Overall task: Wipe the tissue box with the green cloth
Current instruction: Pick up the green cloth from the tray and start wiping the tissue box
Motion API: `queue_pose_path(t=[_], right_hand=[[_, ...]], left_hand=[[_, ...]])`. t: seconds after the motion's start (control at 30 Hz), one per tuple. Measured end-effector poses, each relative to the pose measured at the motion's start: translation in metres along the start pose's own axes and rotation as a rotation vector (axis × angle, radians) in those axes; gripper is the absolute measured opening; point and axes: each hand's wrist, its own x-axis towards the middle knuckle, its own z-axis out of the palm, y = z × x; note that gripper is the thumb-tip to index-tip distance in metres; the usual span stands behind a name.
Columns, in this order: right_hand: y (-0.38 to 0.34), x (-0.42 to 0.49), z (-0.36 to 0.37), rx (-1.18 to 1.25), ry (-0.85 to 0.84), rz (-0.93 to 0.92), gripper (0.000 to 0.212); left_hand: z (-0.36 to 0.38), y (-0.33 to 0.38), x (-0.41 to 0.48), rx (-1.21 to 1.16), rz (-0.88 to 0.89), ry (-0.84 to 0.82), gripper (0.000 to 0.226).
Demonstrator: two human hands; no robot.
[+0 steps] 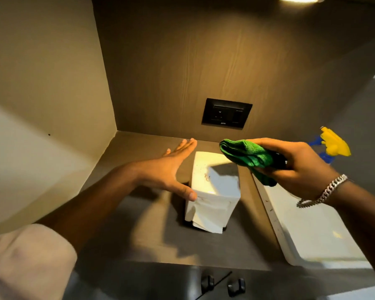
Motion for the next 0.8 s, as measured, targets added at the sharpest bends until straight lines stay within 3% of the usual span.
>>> queue_pose_path(t=[0.13,0.33,0.5,0.67,0.8], right_hand=[[-0.012,0.024,0.016,-0.156,-0.06,0.029,0.058],[-0.032,0.051,0.04,-0.479,-0.182,0.048,0.052],[-0.054,0.055,0.015,-0.537,-0.422,0.059,0.046],[-0.052,0.082,0.022,-0.543,-0.342,0.107,0.048],[-0.063,0.067,0.038,-0.619,-0.386,-0.026,0.048]], left_hand=[[-0.002,-0.003,0.015,-0.02,0.01,-0.047,0.124],[0.006,-0.02,0.023,-0.22,0.033,0.045,0.13],[0.011,-0.025,0.025,-0.27,0.076,0.072,0.127],[0.015,-0.029,0.027,-0.327,0.055,0.077,0.139],[0.018,-0.033,0.027,-0.383,0.076,0.084,0.131]])
